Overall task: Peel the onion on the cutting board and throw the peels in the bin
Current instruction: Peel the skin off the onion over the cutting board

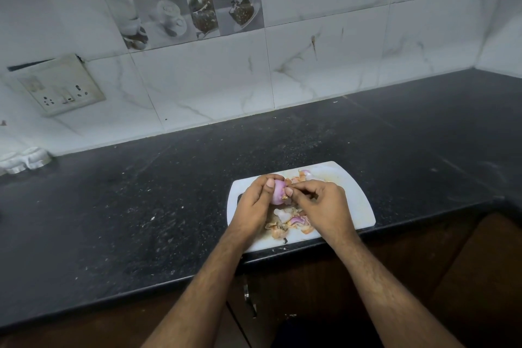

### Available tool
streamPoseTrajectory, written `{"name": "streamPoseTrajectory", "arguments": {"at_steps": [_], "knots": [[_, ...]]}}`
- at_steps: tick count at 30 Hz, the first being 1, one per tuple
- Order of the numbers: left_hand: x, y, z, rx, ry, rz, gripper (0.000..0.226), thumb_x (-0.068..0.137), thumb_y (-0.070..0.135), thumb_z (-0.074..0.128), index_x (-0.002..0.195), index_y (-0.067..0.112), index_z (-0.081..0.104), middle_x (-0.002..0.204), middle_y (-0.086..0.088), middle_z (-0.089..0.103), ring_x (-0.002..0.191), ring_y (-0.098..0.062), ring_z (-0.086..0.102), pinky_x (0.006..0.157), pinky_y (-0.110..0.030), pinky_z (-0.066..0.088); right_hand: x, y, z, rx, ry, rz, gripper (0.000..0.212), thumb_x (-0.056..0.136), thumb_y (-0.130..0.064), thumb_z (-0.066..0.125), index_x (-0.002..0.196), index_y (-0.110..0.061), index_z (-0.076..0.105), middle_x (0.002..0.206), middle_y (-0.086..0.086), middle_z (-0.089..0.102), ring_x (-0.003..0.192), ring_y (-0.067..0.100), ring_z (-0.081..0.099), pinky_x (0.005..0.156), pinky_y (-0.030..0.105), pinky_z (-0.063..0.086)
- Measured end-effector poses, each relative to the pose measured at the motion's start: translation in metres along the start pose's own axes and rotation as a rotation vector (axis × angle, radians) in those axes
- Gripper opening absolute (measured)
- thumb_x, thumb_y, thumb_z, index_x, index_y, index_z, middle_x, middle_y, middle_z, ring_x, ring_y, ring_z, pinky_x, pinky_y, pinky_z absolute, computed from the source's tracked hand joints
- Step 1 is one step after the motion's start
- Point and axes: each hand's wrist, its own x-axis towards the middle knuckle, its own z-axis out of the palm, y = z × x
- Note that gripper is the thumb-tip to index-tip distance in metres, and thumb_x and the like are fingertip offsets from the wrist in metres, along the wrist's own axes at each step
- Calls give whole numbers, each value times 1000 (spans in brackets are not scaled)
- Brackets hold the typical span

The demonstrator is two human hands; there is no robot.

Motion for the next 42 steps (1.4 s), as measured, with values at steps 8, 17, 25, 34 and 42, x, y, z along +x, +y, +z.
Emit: {"name": "streamPoseTrajectory", "arguments": {"at_steps": [8,17,25,34,42], "knots": [[0,-2,-1,-31,-10,-2,30,104,50,48,114,37,73,120,-2,77,118,-26,71,107,-54,55,-1,-1,-1,33,11,-2,16,86,-21,80,102,-23,81,83,-23,73,83,-12,68,70,4,50],[1,-2,-1,-20,2,-6,29,103,53,49,113,39,72,119,2,77,116,-23,72,106,-53,56,1,1,1,55,6,18,14,88,-27,78,102,-25,80,89,-17,77,86,-8,70,74,8,53],[0,-3,-2,-7,-5,6,28,103,49,50,117,38,71,120,3,76,116,-22,72,104,-51,58,3,2,-1,102,-19,21,15,86,-19,80,101,-19,82,89,-12,79,86,-3,72,76,13,56],[2,-6,-2,-7,-20,25,30,100,50,55,121,34,70,125,1,75,120,-21,71,108,-51,55,-4,-3,4,-43,37,-13,13,87,-26,80,99,-24,82,79,-19,75,76,-5,71,70,14,57],[1,-7,-2,54,-17,79,29,99,52,60,122,35,66,128,3,71,121,-18,68,107,-50,56,-6,-5,7,-123,73,42,6,88,-25,79,94,-24,80,71,-21,70,77,-10,66,63,6,51]]}}
